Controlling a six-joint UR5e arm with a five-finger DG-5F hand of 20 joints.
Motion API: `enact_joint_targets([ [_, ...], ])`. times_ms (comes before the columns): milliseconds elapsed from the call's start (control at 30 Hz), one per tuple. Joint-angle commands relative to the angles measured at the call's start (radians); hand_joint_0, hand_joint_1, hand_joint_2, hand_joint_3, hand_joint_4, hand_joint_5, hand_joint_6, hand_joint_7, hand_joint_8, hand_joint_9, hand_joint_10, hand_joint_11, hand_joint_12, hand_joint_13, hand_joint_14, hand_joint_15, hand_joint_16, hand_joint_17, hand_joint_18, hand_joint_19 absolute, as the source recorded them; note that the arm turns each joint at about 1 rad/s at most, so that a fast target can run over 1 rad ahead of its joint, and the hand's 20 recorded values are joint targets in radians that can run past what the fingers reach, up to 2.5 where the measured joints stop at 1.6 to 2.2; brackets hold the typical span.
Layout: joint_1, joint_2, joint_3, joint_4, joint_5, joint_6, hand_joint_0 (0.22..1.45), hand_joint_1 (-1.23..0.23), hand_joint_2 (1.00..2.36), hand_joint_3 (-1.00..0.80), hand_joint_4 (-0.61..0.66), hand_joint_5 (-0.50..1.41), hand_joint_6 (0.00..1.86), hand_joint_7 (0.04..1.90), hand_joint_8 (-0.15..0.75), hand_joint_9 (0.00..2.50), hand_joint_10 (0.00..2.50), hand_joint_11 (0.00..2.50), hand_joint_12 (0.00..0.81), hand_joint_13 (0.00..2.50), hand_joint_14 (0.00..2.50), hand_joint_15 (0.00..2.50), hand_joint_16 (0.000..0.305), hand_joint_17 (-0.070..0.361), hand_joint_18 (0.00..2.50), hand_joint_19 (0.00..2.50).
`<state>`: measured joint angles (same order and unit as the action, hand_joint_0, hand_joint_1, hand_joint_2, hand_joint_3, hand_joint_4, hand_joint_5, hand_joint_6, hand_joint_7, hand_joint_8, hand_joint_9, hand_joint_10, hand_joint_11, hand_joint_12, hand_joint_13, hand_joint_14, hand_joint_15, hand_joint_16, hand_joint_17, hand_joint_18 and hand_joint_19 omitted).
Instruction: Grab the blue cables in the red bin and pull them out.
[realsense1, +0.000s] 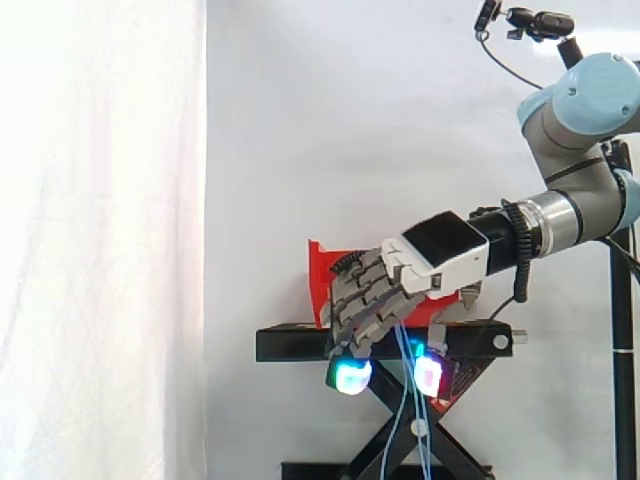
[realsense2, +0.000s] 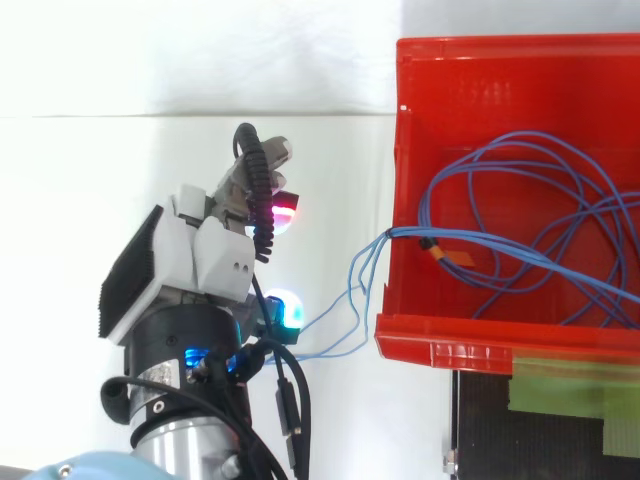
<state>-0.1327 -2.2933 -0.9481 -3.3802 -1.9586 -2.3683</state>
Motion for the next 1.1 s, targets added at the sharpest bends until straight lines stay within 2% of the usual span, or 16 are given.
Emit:
enact_joint_targets([
  [0, -0.005, -0.002, 0.023, -0.099, -0.002, -0.062, 0.79, -0.99, 1.00, -1.00, 0.13, 0.54, 0.01, 0.62, 0.243, 0.62, 0.02, 0.62, 0.357, 0.46, 0.01, 0.33, 0.049, 0.111, 0.42, 0.43],
  [67, -0.007, -0.002, 0.022, -0.111, 0.000, -0.067, 0.79, -0.99, 1.00, -1.00, 0.13, 0.54, 0.01, 0.63, 0.244, 0.62, 0.02, 0.62, 0.358, 0.46, 0.01, 0.33, 0.049, 0.111, 0.42, 0.42],
  [100, -0.008, -0.002, 0.023, -0.145, 0.000, -0.073, 0.79, -0.98, 1.00, -1.00, 0.13, 0.54, 0.01, 0.62, 0.242, 0.62, 0.02, 0.62, 0.358, 0.46, 0.01, 0.33, 0.049, 0.110, 0.42, 0.43],
  [167, -0.011, -0.002, 0.025, -0.163, 0.000, -0.078, 0.79, -0.99, 1.00, -1.00, 0.13, 0.54, 0.01, 0.63, 0.244, 0.62, 0.02, 0.61, 0.357, 0.46, 0.01, 0.33, 0.049, 0.111, 0.42, 0.43],
  [267, -0.013, -0.002, 0.037, -0.165, 0.000, -0.085, 0.79, -0.98, 1.00, -1.00, 0.13, 0.54, 0.01, 0.62, 0.244, 0.62, 0.02, 0.62, 0.358, 0.46, 0.01, 0.33, 0.049, 0.111, 0.42, 0.43],
  [333, -0.013, -0.002, 0.057, -0.166, 0.000, -0.105, 0.79, -0.98, 1.00, -1.00, 0.13, 0.54, 0.01, 0.62, 0.244, 0.62, 0.02, 0.62, 0.358, 0.46, 0.01, 0.33, 0.049, 0.111, 0.42, 0.43],
  [367, -0.015, -0.002, 0.081, -0.168, 0.000, -0.142, 0.79, -0.98, 1.00, -1.00, 0.13, 0.54, 0.01, 0.62, 0.245, 0.62, 0.02, 0.62, 0.359, 0.46, 0.01, 0.33, 0.049, 0.111, 0.42, 0.43],
  [500, -0.015, -0.002, 0.098, -0.171, 0.012, -0.197, 0.79, -0.98, 1.00, -1.00, 0.13, 0.54, 0.01, 0.62, 0.244, 0.62, 0.02, 0.61, 0.359, 0.47, 0.01, 0.33, 0.049, 0.111, 0.42, 0.43],
  [733, -0.018, -0.002, 0.100, -0.171, 0.012, -0.291, 0.79, -0.98, 1.00, -1.00, 0.13, 0.55, 0.01, 0.62, 0.245, 0.62, 0.02, 0.61, 0.359, 0.46, 0.01, 0.33, 0.049, 0.110, 0.42, 0.43],
  [1067, -0.022, -0.002, 0.097, -0.169, 0.007, -0.317, 0.80, -0.99, 1.00, -1.00, 0.12, 0.57, 0.01, 0.64, 0.245, 0.63, 0.02, 0.62, 0.357, 0.47, 0.01, 0.33, 0.049, 0.110, 0.42, 0.43],
])
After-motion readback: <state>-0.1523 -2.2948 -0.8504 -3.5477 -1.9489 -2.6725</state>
